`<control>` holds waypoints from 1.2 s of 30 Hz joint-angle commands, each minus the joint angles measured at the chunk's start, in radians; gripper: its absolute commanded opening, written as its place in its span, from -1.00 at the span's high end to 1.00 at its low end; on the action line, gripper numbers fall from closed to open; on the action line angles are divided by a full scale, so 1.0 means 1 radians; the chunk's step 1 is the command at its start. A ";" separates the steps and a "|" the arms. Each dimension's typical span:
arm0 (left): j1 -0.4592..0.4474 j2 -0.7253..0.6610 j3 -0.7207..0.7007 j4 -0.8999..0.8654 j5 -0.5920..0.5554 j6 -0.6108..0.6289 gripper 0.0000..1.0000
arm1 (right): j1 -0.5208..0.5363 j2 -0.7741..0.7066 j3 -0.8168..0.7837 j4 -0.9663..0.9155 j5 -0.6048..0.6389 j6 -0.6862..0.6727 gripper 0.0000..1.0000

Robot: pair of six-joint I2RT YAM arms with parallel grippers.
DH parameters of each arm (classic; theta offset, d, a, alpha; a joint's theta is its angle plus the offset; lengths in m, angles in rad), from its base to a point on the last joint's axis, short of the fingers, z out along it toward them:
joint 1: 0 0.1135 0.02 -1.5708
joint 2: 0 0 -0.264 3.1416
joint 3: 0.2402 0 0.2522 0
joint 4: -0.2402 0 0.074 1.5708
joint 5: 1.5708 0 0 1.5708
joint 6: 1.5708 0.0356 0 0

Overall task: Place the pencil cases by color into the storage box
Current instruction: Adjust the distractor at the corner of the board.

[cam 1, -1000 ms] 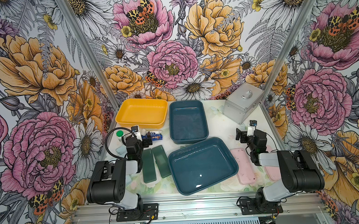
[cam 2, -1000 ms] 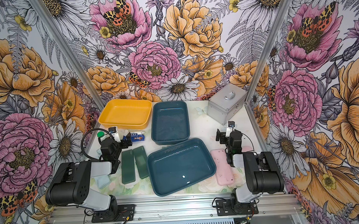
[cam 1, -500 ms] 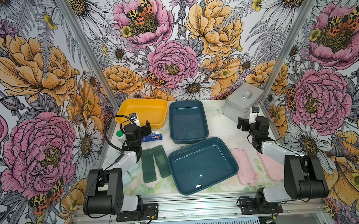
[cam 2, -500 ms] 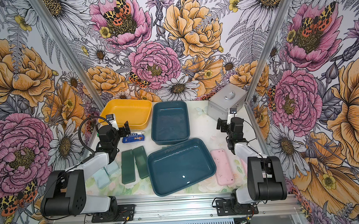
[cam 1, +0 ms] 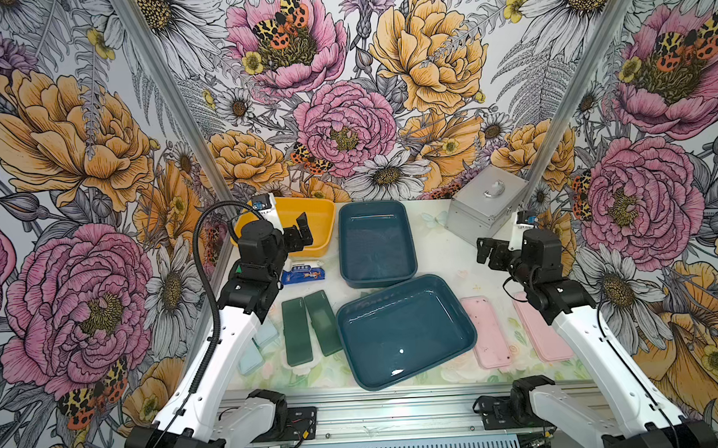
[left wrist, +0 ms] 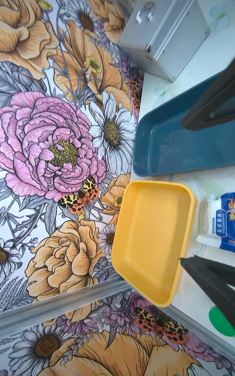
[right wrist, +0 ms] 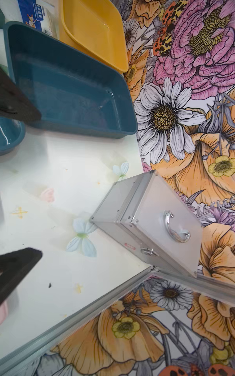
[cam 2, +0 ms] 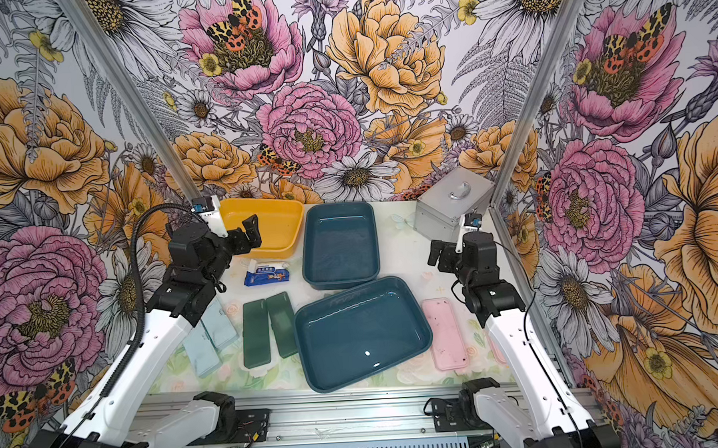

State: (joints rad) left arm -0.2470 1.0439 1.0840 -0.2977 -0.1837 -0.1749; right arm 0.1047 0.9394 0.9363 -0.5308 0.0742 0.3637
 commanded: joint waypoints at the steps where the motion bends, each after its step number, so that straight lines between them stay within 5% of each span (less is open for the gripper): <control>1: -0.012 -0.033 0.048 -0.222 0.106 -0.093 -0.98 | 0.003 -0.016 0.100 -0.391 0.066 0.083 -0.98; 9: -0.055 0.001 0.136 -0.398 0.231 -0.200 -0.98 | 0.008 0.028 0.205 -0.682 -0.087 0.197 -0.99; 17: -0.058 0.065 0.146 -0.552 0.349 -0.294 -0.98 | 0.012 0.109 0.322 -0.965 -0.057 0.268 -0.99; 36: -0.166 0.060 0.086 -0.648 0.303 -0.344 -0.98 | 0.011 0.143 0.254 -1.227 -0.077 0.201 -0.99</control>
State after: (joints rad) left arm -0.3920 1.0889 1.1687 -0.9310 0.1139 -0.5007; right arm 0.1066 1.0756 1.1973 -1.6424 -0.0162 0.5751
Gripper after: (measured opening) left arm 0.987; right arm 0.993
